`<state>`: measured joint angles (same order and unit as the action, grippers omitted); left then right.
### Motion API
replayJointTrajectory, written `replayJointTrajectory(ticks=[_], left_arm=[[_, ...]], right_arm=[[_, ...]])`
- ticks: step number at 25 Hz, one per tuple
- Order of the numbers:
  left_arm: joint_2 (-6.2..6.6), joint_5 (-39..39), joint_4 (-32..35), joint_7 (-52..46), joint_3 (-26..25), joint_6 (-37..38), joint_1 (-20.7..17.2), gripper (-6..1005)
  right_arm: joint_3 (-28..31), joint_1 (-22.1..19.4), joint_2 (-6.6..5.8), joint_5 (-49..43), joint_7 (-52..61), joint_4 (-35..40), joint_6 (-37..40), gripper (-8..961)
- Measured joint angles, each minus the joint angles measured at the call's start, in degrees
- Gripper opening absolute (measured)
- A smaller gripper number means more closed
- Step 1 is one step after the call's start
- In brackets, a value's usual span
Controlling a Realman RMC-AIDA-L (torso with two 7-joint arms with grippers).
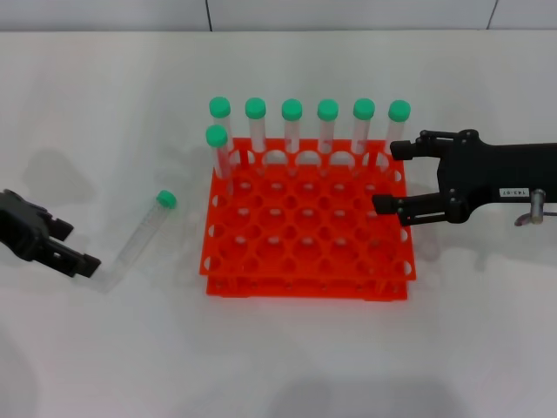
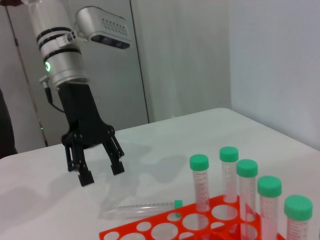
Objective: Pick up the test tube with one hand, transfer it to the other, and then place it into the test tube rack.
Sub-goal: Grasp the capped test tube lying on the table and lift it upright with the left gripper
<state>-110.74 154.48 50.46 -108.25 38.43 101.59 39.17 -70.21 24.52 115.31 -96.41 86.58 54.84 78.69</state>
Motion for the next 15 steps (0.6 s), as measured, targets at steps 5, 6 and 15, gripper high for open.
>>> replayJointTrajectory(ticks=[5,6,15], left_arm=[[-0.92,0.96,-1.49,-0.12,0.76,-2.63,0.40,799],[-1.06,1.11,-1.65,-0.15,0.77,-3.11,0.42,798],[-1.46,1.18,-3.00,-0.21,0.83,-4.87,0.70,787]], right_arm=[[-0.15,0.01,0.00,0.00,-0.04,-0.02,-0.03,857],[-0.16,0.02,0.00,0.00,-0.06,-0.03,-0.03,857],[-0.19,0.07,0.00,0.00,-0.10,-0.14,-0.07,858]])
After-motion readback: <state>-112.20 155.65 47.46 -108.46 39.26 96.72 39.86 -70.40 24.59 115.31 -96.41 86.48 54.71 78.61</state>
